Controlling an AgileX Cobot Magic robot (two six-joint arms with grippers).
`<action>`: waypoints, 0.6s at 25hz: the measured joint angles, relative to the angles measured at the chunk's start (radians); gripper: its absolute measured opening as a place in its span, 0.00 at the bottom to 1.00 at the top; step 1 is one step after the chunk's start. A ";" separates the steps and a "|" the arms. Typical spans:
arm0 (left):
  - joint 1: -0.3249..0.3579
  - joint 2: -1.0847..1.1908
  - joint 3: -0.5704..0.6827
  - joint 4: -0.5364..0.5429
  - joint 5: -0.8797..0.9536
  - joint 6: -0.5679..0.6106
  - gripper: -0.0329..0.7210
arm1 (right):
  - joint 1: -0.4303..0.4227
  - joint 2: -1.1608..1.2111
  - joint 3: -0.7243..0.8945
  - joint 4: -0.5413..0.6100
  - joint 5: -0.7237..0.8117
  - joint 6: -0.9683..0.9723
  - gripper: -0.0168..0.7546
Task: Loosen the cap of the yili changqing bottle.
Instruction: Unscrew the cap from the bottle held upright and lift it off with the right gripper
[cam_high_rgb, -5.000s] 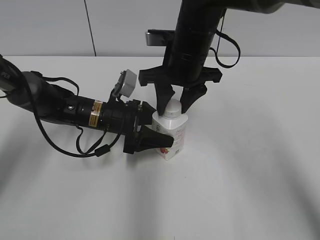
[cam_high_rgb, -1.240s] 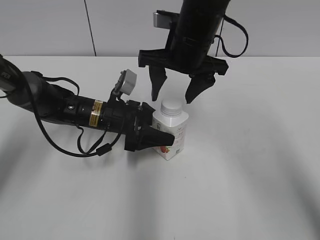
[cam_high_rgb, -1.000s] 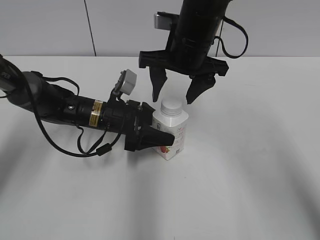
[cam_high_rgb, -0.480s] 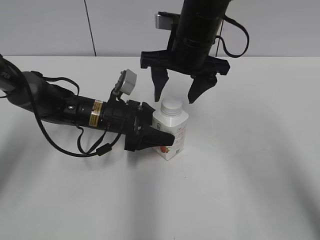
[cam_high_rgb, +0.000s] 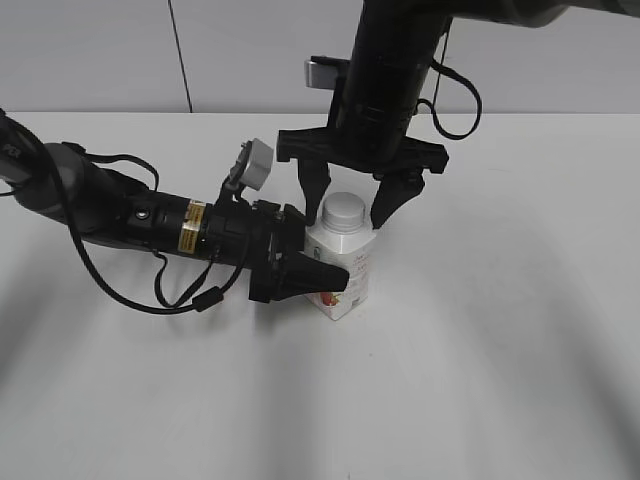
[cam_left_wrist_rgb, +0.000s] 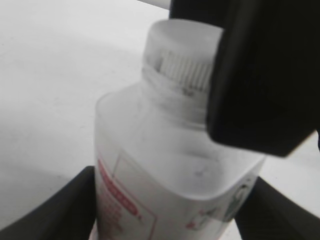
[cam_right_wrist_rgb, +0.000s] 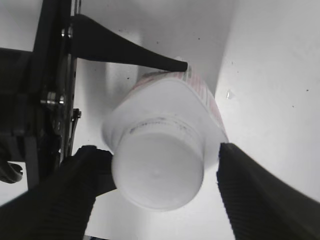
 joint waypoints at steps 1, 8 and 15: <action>0.000 0.000 0.000 0.000 0.000 0.000 0.69 | 0.000 0.001 0.000 0.000 0.000 0.000 0.77; 0.000 0.000 0.000 0.000 0.000 0.000 0.69 | 0.000 0.001 0.000 0.000 0.000 0.000 0.70; 0.000 0.000 0.000 0.000 0.000 0.000 0.69 | 0.000 0.001 0.000 0.000 0.000 0.001 0.60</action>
